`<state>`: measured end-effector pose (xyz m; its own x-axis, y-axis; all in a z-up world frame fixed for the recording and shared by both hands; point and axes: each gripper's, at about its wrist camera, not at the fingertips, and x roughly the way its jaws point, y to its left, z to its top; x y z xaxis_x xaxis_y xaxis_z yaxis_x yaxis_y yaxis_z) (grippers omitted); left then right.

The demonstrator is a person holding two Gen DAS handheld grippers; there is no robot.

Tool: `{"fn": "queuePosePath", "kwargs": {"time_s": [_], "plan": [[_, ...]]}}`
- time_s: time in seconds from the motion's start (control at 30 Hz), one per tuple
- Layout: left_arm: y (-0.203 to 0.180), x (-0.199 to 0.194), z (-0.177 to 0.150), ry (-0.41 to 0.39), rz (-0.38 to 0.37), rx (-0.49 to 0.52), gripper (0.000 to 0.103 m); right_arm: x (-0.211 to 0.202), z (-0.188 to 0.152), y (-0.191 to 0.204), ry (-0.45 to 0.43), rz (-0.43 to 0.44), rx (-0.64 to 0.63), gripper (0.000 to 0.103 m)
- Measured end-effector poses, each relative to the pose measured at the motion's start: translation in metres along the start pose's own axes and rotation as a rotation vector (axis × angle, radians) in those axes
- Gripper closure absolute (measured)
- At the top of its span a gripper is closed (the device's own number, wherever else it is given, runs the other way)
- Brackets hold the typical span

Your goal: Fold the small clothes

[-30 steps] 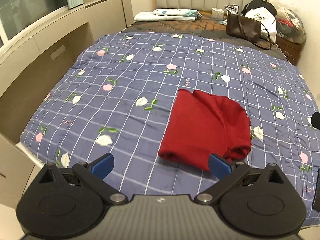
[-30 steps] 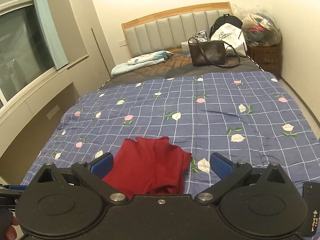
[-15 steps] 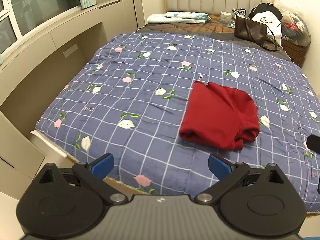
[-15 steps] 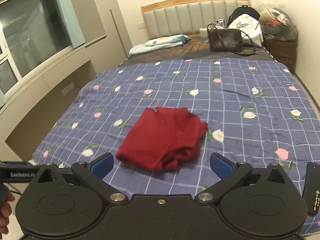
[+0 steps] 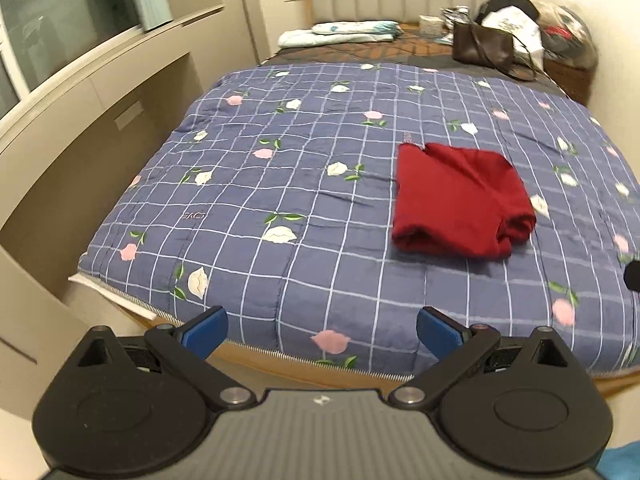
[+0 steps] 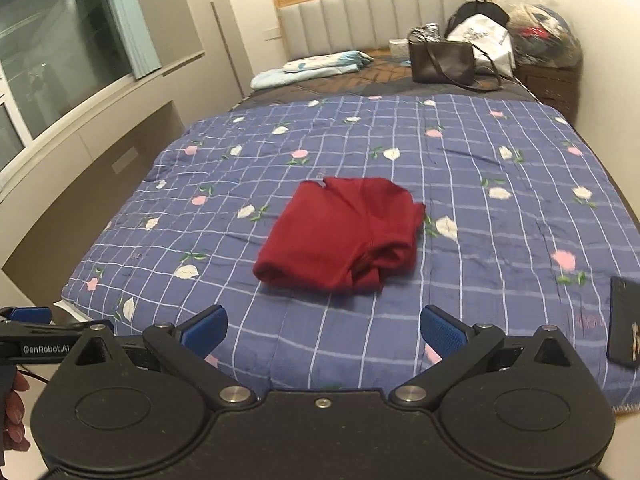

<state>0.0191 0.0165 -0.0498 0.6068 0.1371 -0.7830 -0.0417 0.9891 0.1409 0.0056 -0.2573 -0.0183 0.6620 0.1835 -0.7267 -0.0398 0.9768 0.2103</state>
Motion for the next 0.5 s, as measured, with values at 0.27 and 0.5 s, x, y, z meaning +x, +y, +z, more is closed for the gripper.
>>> {"fn": "queuePosePath", "kwargs": {"time_s": [0.27, 0.5], "plan": [[0.022, 0.007, -0.024, 0.012, -0.051, 0.064, 0.001, -0.002, -0.032, 0.023, 0.026, -0.055, 0.046, 0.001], [0.034, 0.009, -0.028, 0.009, -0.078, 0.074, 0.001, -0.004, -0.039, 0.033, 0.037, -0.075, 0.059, 0.001]]}}
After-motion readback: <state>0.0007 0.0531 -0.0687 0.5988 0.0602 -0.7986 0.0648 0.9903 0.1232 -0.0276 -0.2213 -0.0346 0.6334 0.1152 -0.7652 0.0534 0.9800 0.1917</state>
